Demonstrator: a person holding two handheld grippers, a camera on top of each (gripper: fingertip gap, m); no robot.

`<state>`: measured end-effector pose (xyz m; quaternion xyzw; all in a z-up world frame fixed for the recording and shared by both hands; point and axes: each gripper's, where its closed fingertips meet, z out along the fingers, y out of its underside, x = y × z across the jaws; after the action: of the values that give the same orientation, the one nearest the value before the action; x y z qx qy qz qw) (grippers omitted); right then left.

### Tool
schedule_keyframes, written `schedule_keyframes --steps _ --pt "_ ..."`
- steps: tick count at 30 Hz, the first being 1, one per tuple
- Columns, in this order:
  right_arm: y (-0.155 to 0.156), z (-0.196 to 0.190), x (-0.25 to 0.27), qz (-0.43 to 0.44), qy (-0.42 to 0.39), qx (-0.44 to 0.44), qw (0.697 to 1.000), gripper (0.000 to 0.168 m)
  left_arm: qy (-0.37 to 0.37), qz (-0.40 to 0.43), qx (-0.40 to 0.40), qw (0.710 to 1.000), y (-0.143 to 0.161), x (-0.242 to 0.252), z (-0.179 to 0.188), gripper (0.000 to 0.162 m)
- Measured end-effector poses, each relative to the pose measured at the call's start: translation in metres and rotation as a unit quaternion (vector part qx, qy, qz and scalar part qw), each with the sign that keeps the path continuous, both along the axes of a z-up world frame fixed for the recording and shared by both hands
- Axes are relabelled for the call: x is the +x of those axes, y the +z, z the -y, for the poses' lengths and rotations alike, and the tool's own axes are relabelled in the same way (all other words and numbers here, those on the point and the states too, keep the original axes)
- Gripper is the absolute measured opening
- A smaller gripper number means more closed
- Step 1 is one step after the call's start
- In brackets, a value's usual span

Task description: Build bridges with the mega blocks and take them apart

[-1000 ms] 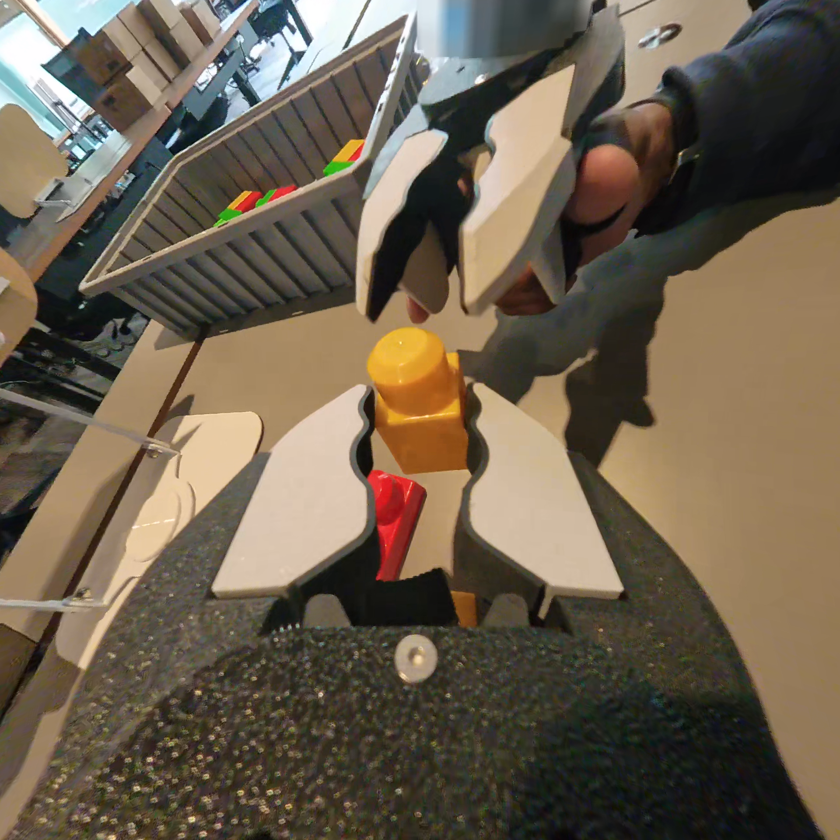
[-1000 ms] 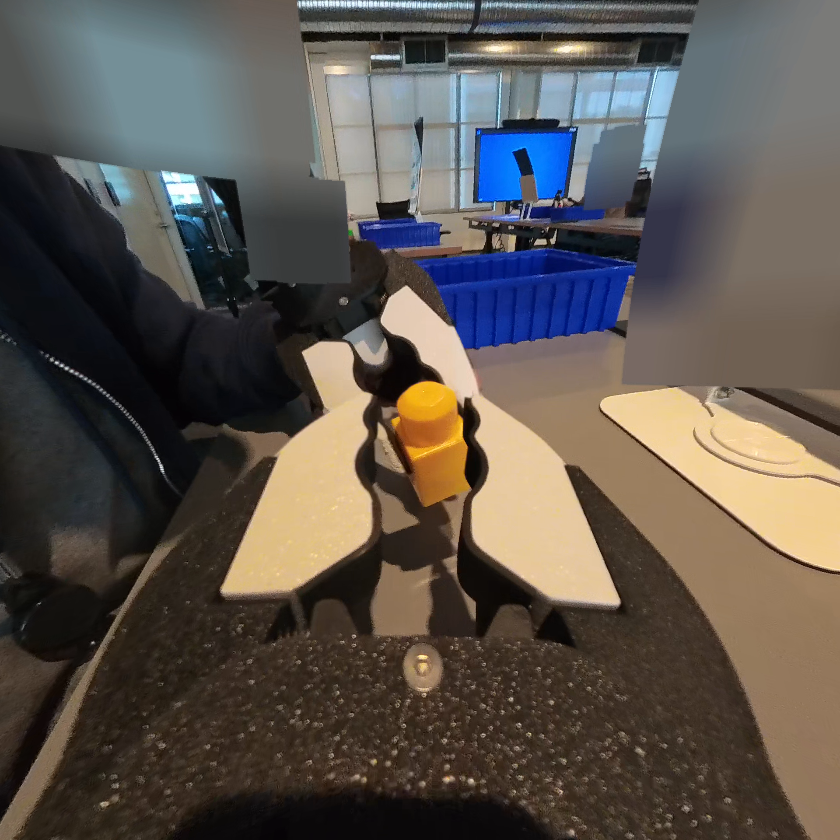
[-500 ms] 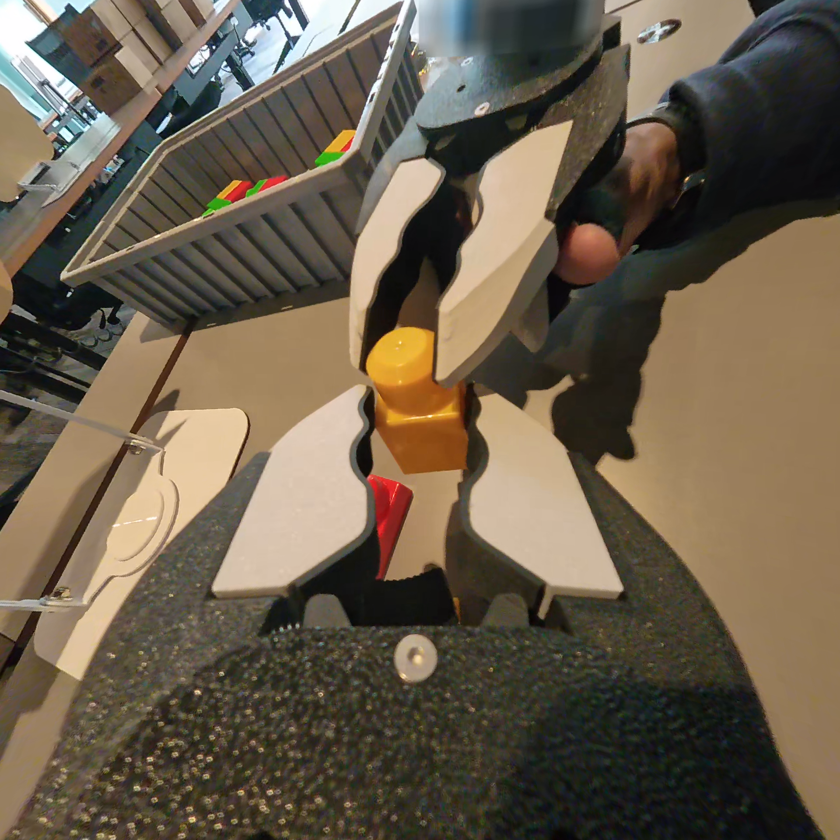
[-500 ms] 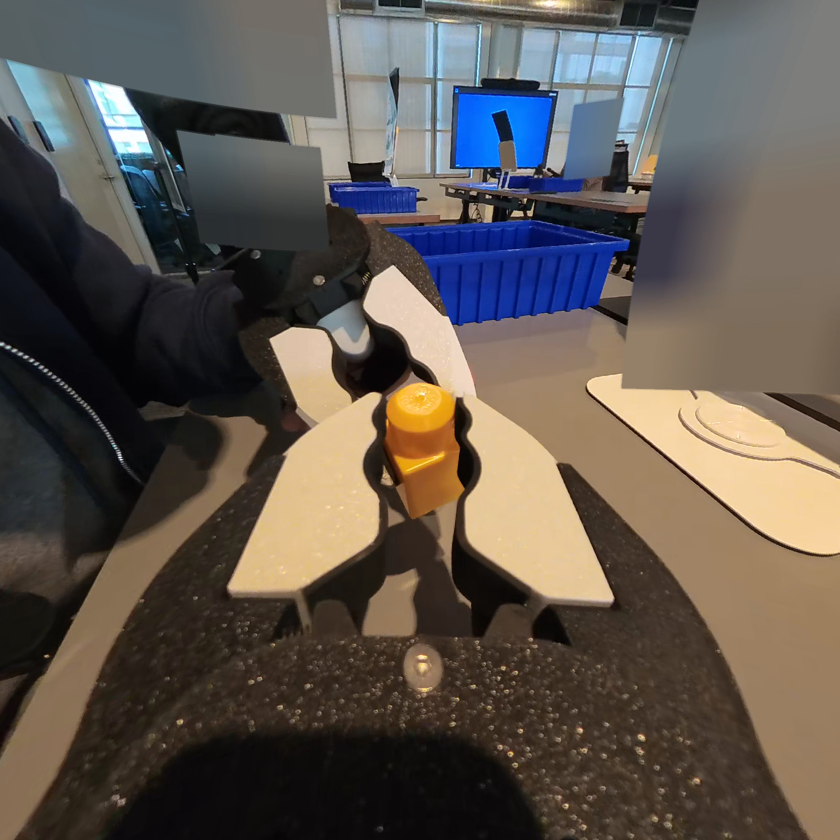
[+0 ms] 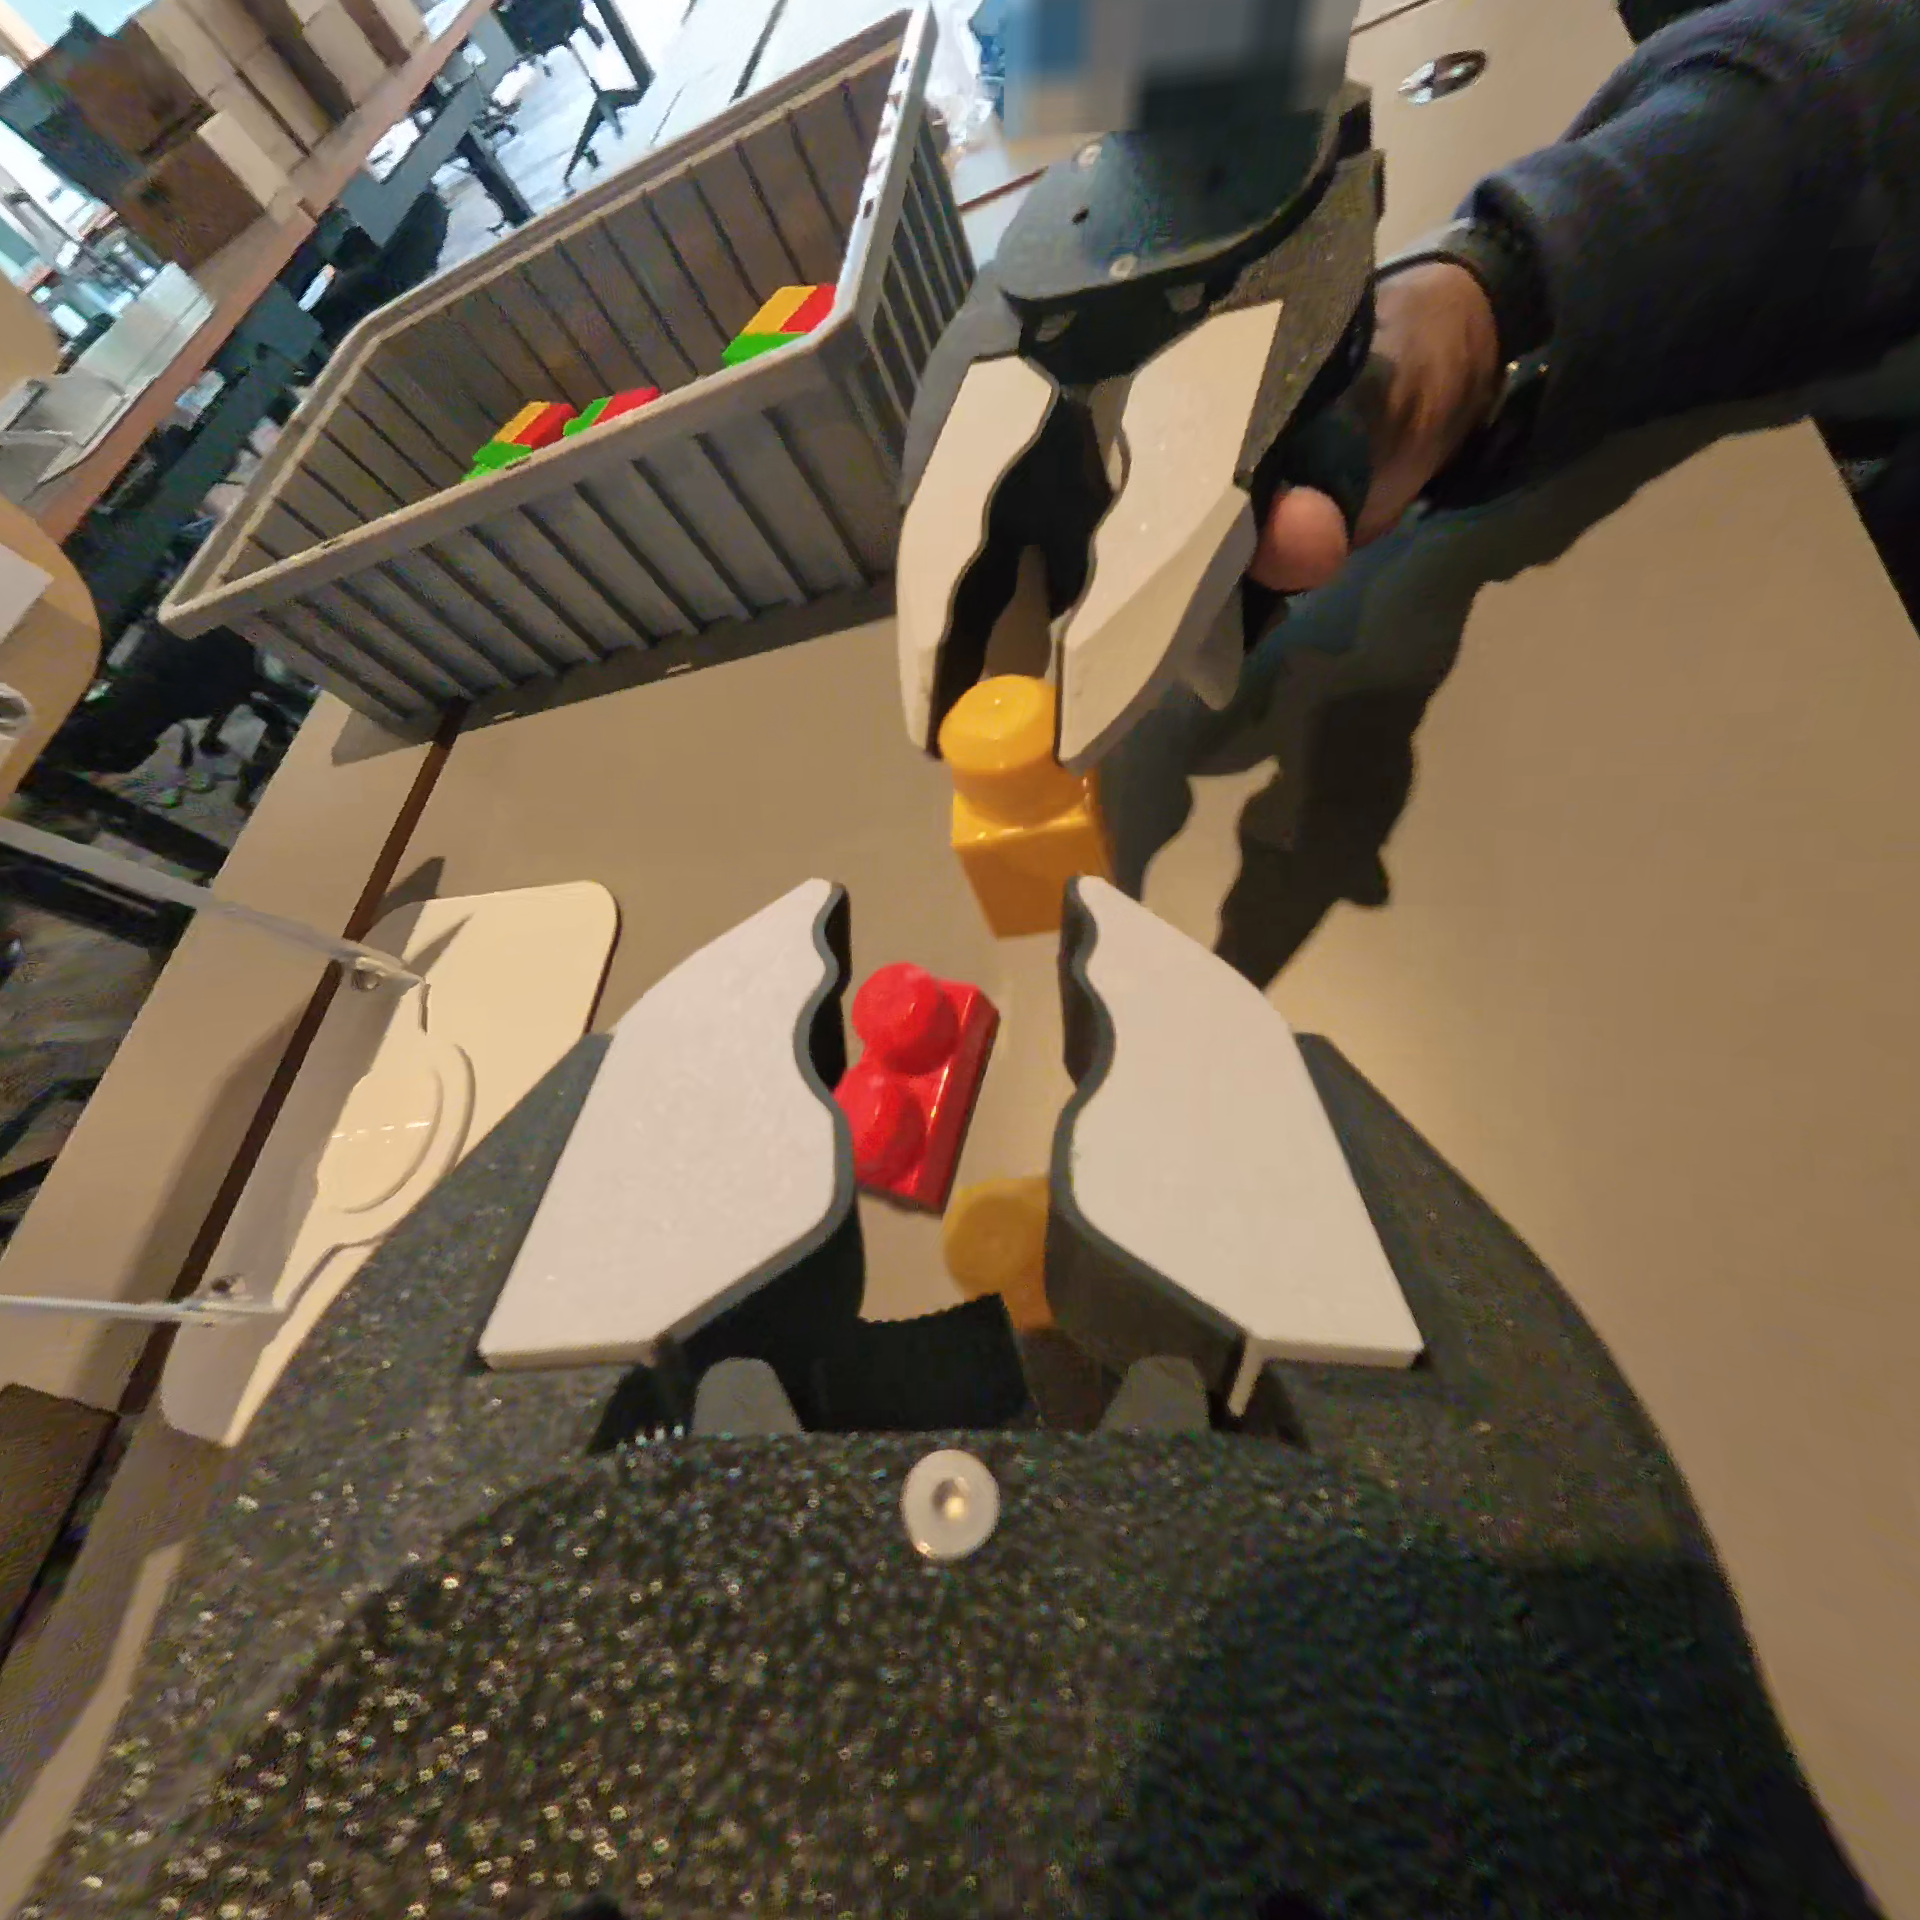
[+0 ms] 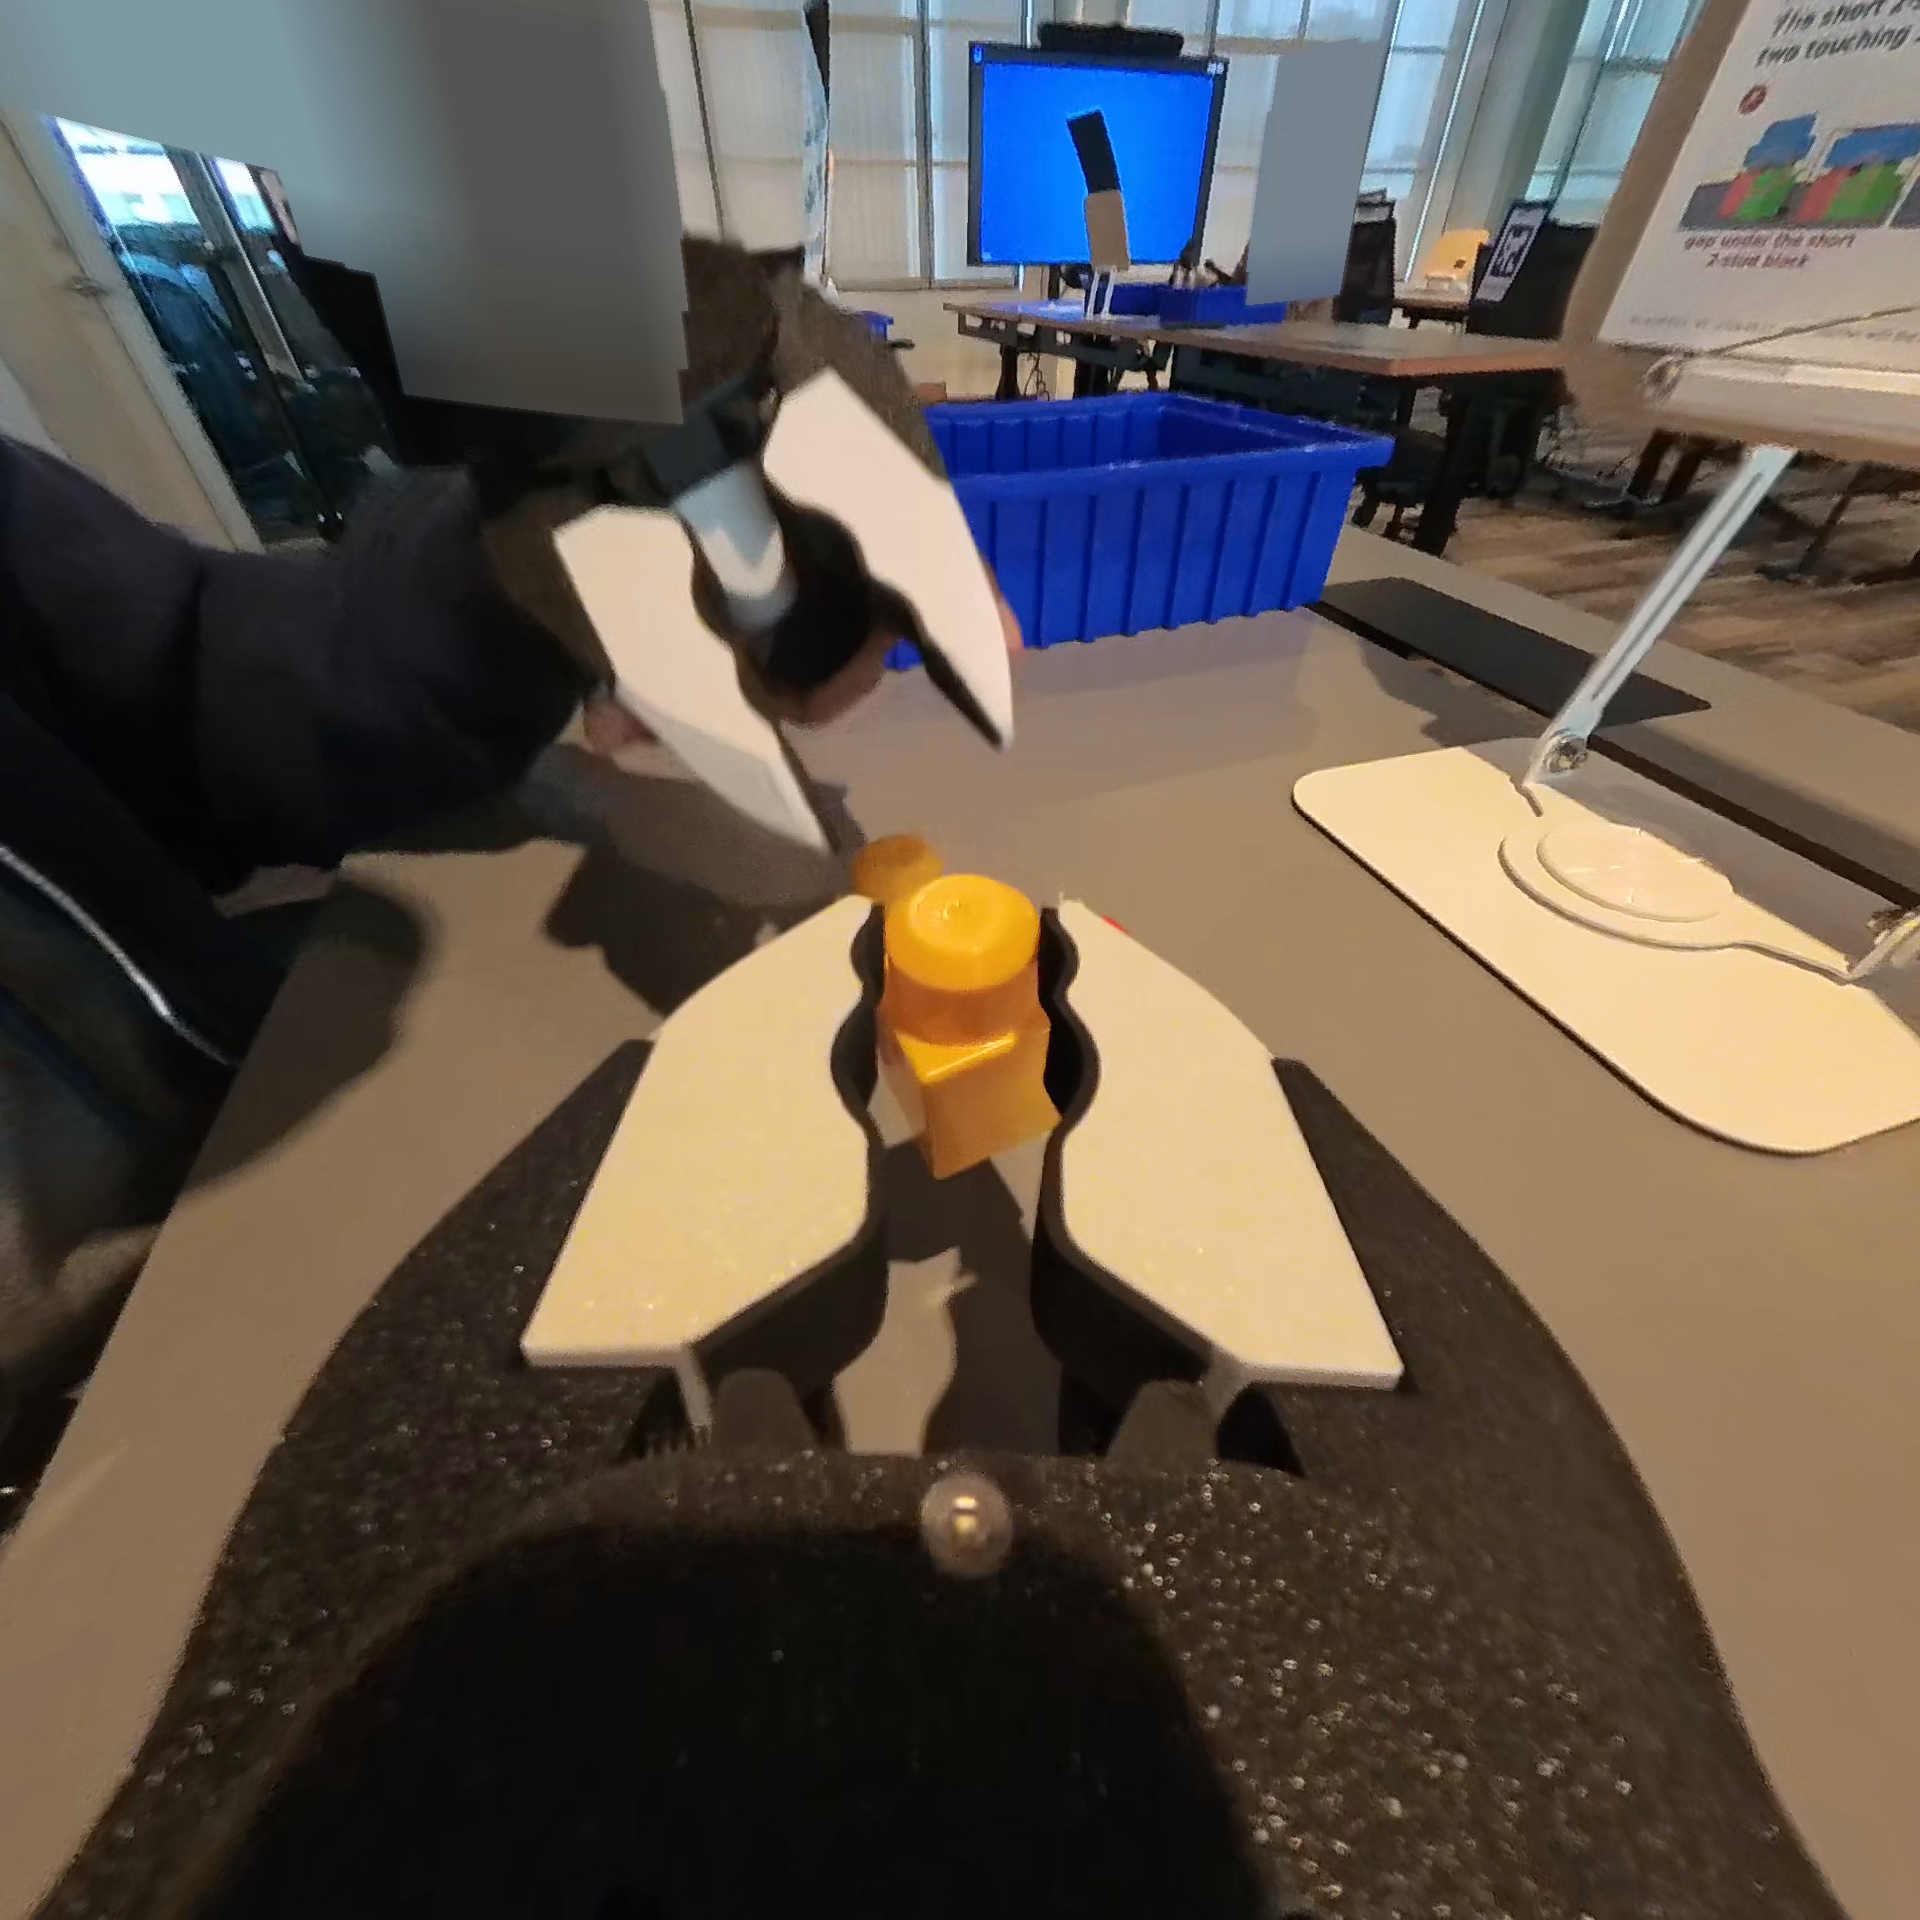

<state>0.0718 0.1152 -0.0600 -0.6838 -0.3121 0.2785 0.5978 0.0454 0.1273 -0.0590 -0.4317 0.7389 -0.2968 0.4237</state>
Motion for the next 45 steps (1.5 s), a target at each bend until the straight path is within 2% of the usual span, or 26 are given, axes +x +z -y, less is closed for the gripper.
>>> schedule_keyframes --steps 3,6,11,20,24,30,45 --pt "-0.012 -0.003 -0.007 0.022 0.0 -0.02 1.0 0.029 -0.029 0.003 -0.023 0.999 0.007 -0.027 -0.011 0.036" --pt "-0.022 -0.008 -0.017 0.038 0.002 -0.046 0.998 0.028 -0.05 -0.025 -0.044 0.997 0.0 -0.052 -0.019 0.033" --pt "-0.028 -0.018 -0.03 0.029 0.001 -0.072 0.997 0.028 -0.044 -0.103 -0.084 0.99 -0.036 -0.072 -0.034 0.023" --pt "-0.045 -0.035 -0.044 0.08 -0.029 -0.093 0.992 0.028 -0.036 -0.194 -0.114 0.974 -0.082 -0.076 -0.037 0.021" --pt "-0.054 -0.037 -0.045 0.098 -0.032 -0.12 0.987 0.029 -0.038 -0.204 -0.113 0.972 -0.09 -0.072 -0.035 0.021" --pt "-0.054 -0.033 -0.045 0.078 -0.006 -0.14 0.987 0.029 -0.034 -0.204 -0.108 0.972 -0.096 -0.066 -0.035 0.02" --pt "-0.054 -0.032 -0.045 0.071 0.003 -0.147 0.987 0.029 -0.038 -0.198 -0.097 0.975 -0.102 -0.054 -0.03 0.019"
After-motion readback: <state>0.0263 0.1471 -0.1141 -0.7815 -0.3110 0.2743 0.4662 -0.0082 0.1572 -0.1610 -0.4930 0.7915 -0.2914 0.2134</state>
